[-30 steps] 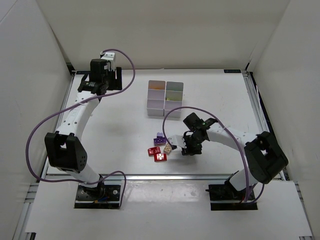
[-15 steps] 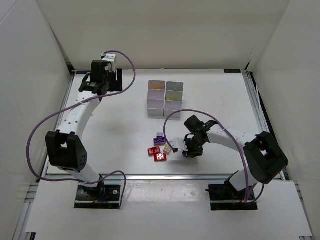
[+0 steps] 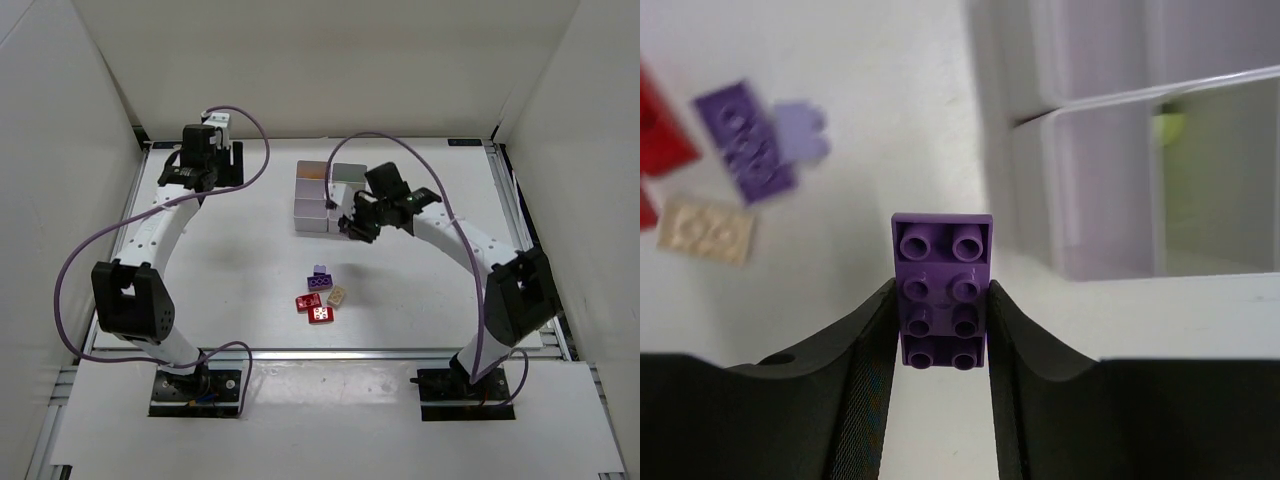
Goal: Sort the legos into containers by color
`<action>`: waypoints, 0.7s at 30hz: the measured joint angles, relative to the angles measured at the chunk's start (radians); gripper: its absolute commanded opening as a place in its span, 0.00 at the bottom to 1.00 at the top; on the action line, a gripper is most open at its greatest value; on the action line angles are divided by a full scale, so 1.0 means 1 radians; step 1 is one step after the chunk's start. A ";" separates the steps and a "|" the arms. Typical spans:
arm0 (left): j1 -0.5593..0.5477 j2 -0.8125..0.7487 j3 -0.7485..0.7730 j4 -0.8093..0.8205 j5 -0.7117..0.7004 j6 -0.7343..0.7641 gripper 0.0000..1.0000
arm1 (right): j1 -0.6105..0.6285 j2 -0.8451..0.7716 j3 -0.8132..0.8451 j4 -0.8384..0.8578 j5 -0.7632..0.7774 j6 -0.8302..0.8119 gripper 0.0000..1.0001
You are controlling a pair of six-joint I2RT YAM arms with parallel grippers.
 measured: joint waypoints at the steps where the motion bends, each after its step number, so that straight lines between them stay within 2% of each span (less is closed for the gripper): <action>1: 0.003 0.000 0.000 0.000 0.000 0.000 0.83 | -0.006 0.019 0.032 0.019 0.003 0.023 0.10; 11: 0.027 0.000 0.000 -0.001 -0.001 0.001 0.84 | -0.011 0.331 0.384 0.084 0.030 0.106 0.12; 21: 0.037 0.000 0.000 -0.001 -0.001 0.001 0.85 | 0.008 0.475 0.564 0.111 0.079 0.084 0.14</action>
